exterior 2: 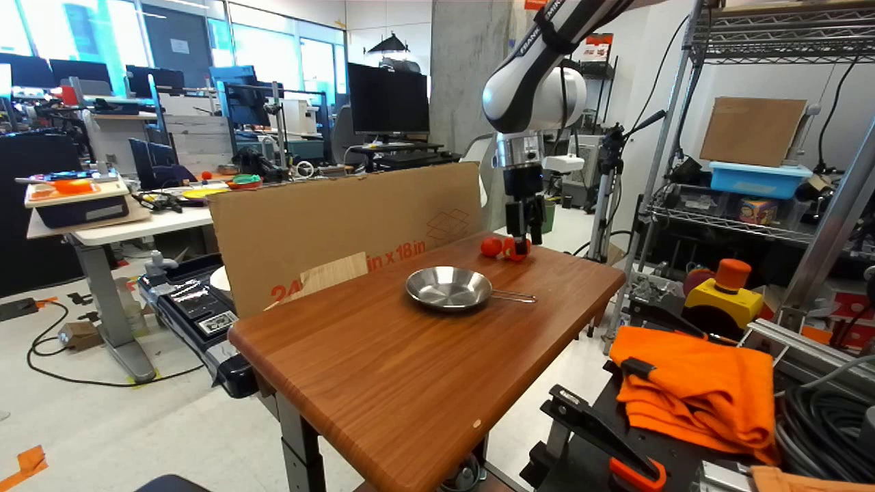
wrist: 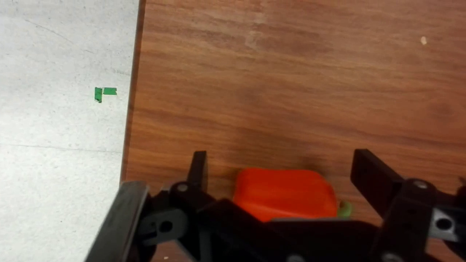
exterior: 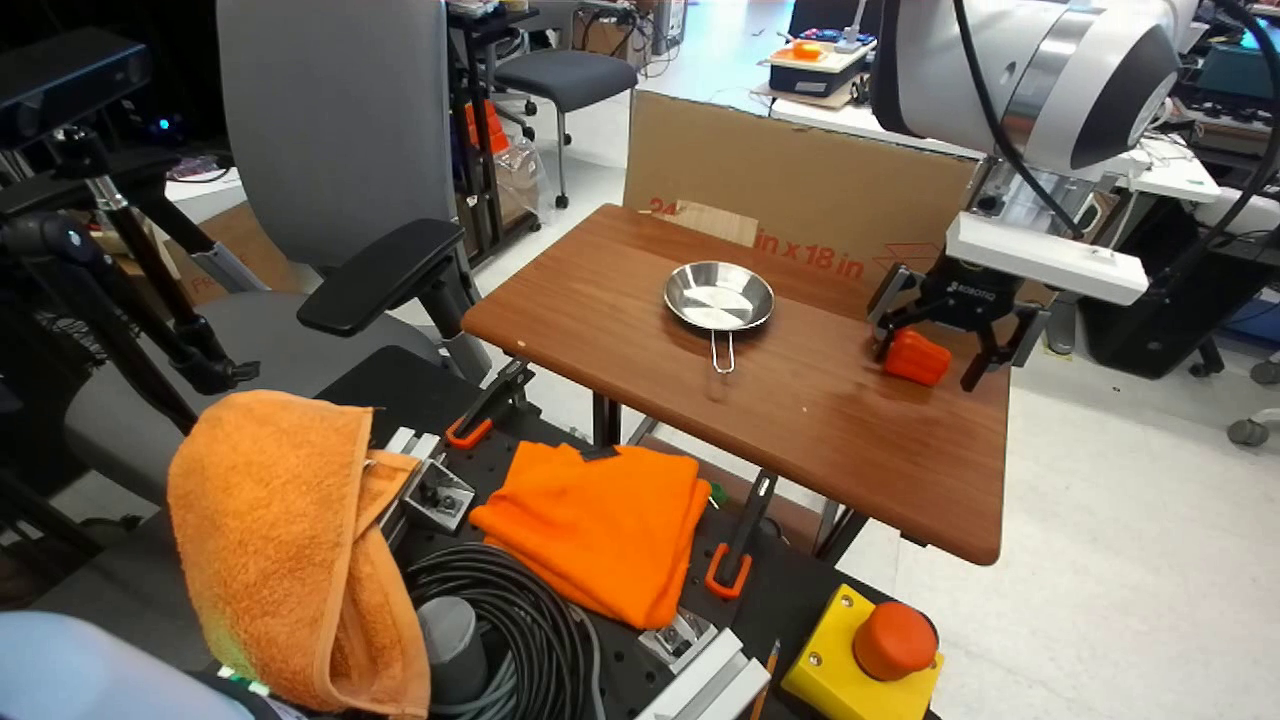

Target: Put the pepper on the pan

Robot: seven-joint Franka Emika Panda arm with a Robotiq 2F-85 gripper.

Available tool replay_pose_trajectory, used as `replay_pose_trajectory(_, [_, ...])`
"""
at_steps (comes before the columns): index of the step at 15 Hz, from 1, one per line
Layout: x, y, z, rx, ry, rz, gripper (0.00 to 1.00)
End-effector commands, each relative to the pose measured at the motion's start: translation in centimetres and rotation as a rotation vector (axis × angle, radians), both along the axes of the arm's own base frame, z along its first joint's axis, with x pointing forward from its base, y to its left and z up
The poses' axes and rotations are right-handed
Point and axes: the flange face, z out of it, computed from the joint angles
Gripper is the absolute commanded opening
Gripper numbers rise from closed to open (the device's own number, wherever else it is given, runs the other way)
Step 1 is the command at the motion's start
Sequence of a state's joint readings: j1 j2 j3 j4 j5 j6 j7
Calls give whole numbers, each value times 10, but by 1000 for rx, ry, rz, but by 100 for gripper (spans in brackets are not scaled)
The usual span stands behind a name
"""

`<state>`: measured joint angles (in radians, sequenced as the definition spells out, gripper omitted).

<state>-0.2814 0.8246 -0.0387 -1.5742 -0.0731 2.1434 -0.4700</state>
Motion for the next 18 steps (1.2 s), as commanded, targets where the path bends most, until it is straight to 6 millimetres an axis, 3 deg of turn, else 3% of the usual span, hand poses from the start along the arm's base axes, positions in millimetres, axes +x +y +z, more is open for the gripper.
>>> replay_pose_trajectory(1, [7, -4, -3, -7, 0, 8, 100])
replay_pose_trajectory(9, [15, -5, 9, -14, -32, 8, 100])
replay_pose_trajectory(18, [16, -4, 7, -15, -29, 9, 100])
